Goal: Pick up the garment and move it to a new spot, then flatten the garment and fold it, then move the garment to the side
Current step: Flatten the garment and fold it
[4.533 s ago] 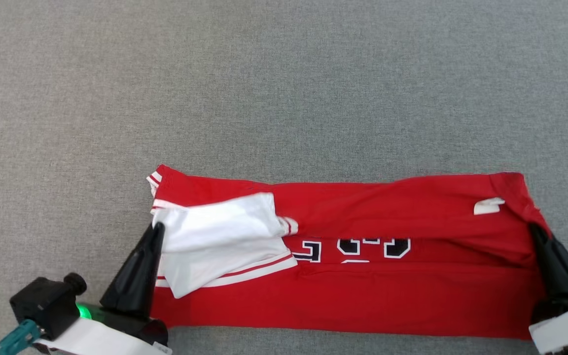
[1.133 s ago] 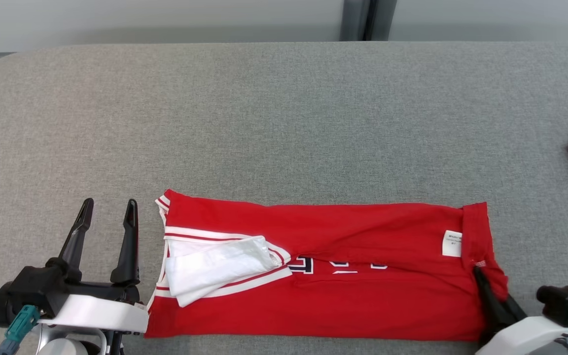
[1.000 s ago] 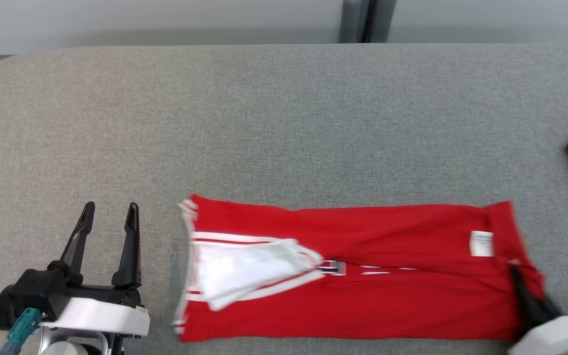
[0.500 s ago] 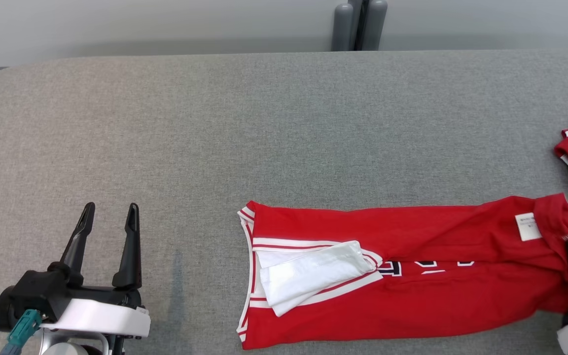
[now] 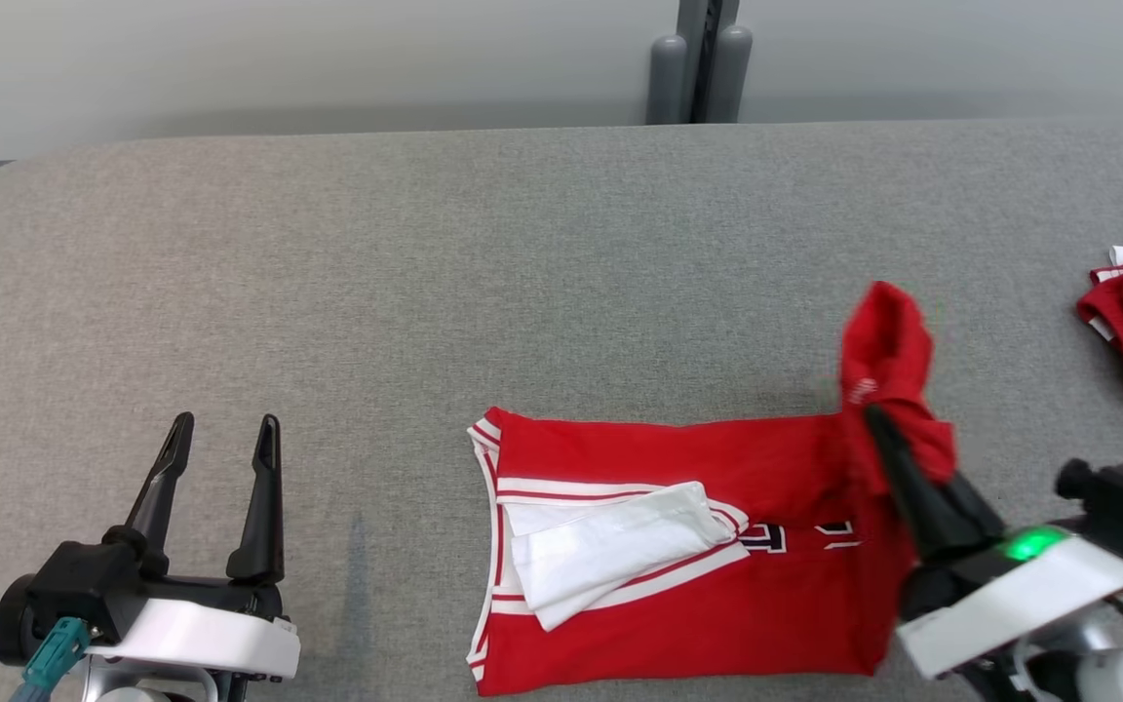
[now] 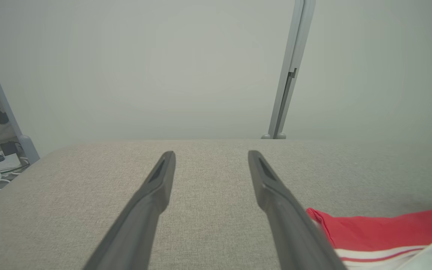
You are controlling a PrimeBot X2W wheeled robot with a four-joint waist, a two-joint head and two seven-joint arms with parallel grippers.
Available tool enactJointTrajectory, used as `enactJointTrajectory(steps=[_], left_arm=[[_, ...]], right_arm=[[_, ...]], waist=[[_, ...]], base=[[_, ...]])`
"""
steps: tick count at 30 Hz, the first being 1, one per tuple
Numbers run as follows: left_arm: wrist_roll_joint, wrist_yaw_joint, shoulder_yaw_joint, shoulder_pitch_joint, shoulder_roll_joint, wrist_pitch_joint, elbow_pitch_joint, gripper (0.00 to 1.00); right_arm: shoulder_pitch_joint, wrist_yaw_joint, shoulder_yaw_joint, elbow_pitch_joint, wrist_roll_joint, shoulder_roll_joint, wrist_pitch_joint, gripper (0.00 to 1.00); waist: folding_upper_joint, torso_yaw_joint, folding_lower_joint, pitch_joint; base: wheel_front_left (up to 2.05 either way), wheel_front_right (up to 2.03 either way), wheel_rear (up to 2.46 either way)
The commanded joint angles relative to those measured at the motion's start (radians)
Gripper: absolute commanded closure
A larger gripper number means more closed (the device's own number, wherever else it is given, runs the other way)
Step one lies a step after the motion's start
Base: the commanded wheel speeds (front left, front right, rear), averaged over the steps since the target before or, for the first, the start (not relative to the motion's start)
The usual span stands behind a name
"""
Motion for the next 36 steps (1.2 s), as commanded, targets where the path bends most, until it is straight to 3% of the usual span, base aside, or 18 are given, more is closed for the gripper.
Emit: enactJointTrajectory(steps=[1, 13, 24, 29, 30, 31, 32, 33, 36], left_arm=[[-0.002, 0.002, 0.002, -0.015, 0.002, 0.000, 0.000, 0.00], [-0.010, -0.012, -0.010, -0.041, -0.006, -0.005, 0.025, 0.00], [-0.004, -0.037, -0.013, -0.073, -0.035, -0.014, 0.066, 0.00], [0.000, -0.046, -0.008, -0.085, -0.038, -0.015, 0.081, 0.00], [0.000, -0.048, -0.006, -0.087, -0.038, -0.015, 0.083, 0.00], [0.001, -0.051, -0.004, -0.088, -0.039, -0.015, 0.087, 0.00], [0.002, -0.053, -0.002, -0.087, -0.040, -0.016, 0.090, 0.00], [0.003, -0.053, 0.000, -0.086, -0.041, -0.016, 0.094, 0.00], [0.010, -0.058, 0.008, -0.085, -0.044, -0.016, 0.102, 0.00]], right_arm=[[-0.018, 0.000, 0.011, -0.007, 0.021, 0.014, 0.005, 1.00], [-0.139, 0.000, 0.260, 0.174, 0.140, 0.149, -0.089, 1.00], [-0.275, 0.000, 0.504, 0.431, 0.280, 0.157, -0.250, 1.00], [-0.326, 0.000, 0.548, 0.514, 0.297, 0.158, -0.283, 1.00], [-0.335, 0.000, 0.554, 0.525, 0.303, 0.158, -0.289, 0.86], [-0.346, 0.000, 0.563, 0.532, 0.302, 0.157, -0.296, 0.62], [-0.357, 0.000, 0.573, 0.539, 0.290, 0.158, -0.298, 0.05], [-0.365, 0.000, 0.577, 0.542, 0.282, 0.158, -0.303, 0.00], [-0.381, 0.000, 0.581, 0.538, 0.239, 0.157, -0.308, 0.00]], waist=[[0.0000, 0.005, 0.0000, -0.002], [0.0000, 0.089, 0.0000, 0.016], [0.0000, 0.132, 0.0000, 0.053], [0.0000, 0.137, 0.0000, 0.063], [0.0000, 0.136, 0.0000, 0.064], [0.0000, 0.135, 0.0000, 0.064], [0.0000, 0.133, 0.0000, 0.064], [0.0000, 0.131, 0.0000, 0.062], [0.0000, 0.124, 0.0000, 0.054]], base=[[0.00, 0.00, 0.00], [0.00, 0.00, 0.00], [0.00, 0.00, 0.00], [0.00, 0.00, 0.00], [0.00, 0.00, 0.00], [0.00, 0.00, 0.00], [0.00, 0.00, 0.00], [0.00, 0.00, 0.00], [0.00, 0.00, 0.00]])
